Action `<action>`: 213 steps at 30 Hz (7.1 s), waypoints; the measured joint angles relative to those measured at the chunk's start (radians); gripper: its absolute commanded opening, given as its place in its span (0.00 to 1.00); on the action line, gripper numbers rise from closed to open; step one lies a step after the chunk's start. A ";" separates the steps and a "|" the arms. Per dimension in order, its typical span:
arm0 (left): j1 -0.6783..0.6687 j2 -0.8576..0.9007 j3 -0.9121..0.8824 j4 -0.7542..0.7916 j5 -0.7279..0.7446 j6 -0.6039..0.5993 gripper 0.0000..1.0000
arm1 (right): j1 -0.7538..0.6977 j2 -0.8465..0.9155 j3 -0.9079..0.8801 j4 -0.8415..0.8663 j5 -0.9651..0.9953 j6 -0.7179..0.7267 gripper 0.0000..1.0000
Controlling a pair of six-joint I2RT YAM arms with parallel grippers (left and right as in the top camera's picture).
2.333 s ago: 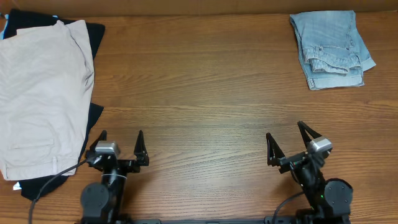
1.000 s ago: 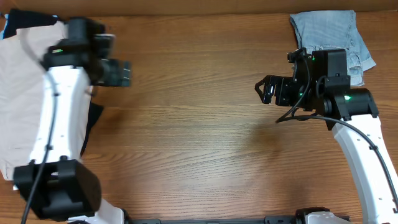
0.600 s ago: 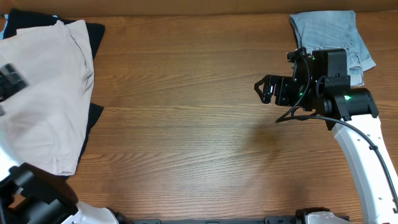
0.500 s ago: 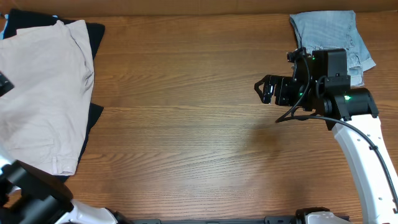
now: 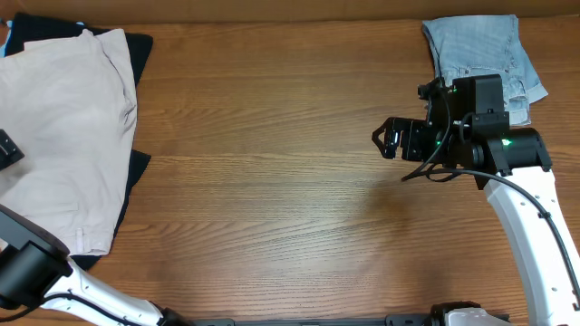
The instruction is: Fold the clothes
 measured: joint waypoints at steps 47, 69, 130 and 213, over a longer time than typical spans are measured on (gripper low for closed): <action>-0.041 -0.136 0.055 -0.165 0.013 -0.234 0.74 | 0.000 0.000 0.000 0.069 0.000 0.003 1.00; 0.012 0.097 0.056 -0.047 -0.039 -0.026 0.24 | 0.000 0.000 0.000 0.073 0.000 0.003 1.00; -1.519 0.029 0.091 -0.011 0.371 -0.361 0.99 | -0.364 -0.117 0.275 -0.281 -0.007 -0.029 1.00; -0.906 -0.100 0.671 -0.733 0.189 -0.212 1.00 | 0.300 0.773 0.288 0.420 -0.010 -0.203 0.04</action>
